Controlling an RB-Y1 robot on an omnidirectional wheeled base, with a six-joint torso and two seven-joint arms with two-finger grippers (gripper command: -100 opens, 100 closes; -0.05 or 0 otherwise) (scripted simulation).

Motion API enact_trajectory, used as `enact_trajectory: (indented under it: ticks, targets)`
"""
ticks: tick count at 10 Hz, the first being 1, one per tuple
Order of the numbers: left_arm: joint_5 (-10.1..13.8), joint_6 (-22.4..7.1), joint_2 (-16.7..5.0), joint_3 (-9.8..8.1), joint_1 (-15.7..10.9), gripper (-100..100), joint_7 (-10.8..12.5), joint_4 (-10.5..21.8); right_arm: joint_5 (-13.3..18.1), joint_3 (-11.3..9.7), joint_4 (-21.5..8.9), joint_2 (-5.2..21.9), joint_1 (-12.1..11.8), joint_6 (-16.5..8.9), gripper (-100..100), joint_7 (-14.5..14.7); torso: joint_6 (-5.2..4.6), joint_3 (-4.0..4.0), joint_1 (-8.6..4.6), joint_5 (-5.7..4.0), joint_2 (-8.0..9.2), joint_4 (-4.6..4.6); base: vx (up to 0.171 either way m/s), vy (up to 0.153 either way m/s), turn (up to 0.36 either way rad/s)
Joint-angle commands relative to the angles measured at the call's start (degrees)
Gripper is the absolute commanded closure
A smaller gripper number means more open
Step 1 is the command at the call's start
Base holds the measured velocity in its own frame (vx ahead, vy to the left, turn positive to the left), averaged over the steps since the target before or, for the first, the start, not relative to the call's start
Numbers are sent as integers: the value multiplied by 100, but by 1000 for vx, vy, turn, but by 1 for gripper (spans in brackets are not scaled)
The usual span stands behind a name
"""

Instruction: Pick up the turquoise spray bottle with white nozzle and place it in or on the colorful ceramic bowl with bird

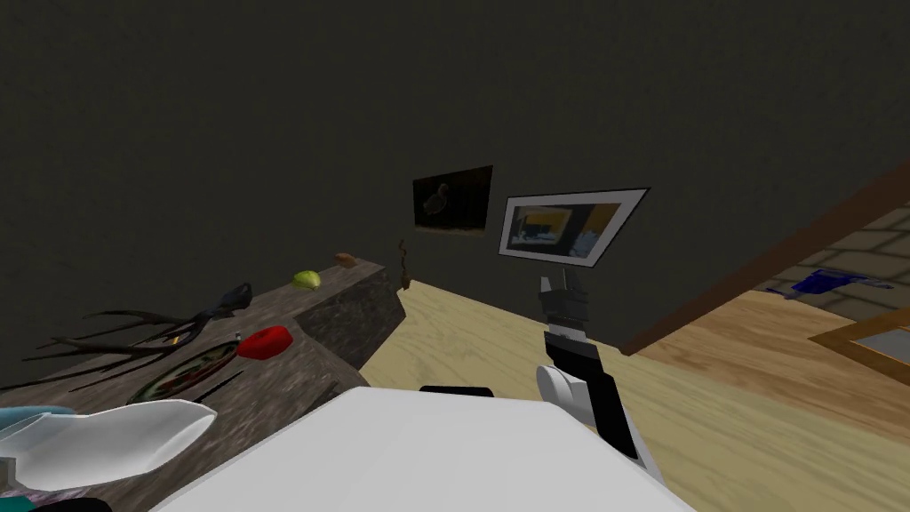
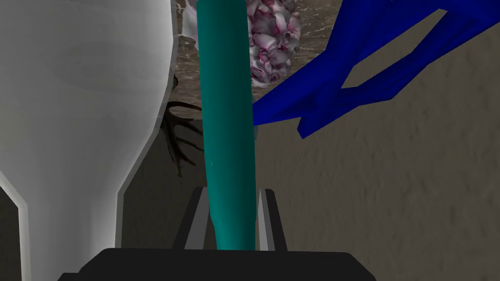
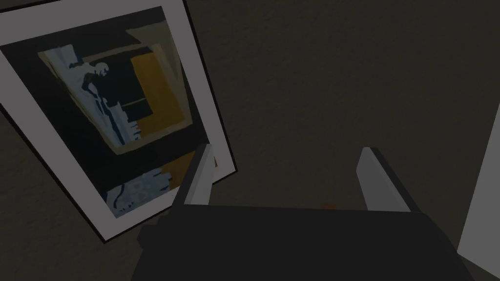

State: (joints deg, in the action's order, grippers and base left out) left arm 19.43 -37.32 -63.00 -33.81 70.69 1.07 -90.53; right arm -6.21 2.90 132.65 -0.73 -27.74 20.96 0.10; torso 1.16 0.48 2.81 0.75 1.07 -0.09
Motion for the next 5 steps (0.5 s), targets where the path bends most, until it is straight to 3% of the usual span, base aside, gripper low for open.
enact_trajectory:
  ticks: [1, 5]
  targets:
    - [135, -52, -190, -39, -27, 100, 3, 148, 0, 0, 0, 0, 0, 0, 0, 0, 0, 0, 0, 0, 0, 0, -125, 175, -217]
    - [510, -66, -705, -127, -106, 100, -51, 465, 0, 0, 0, 0, 0, 0, 0, 0, -17, -13, 20, 4, -21, -7, -108, 169, -196]
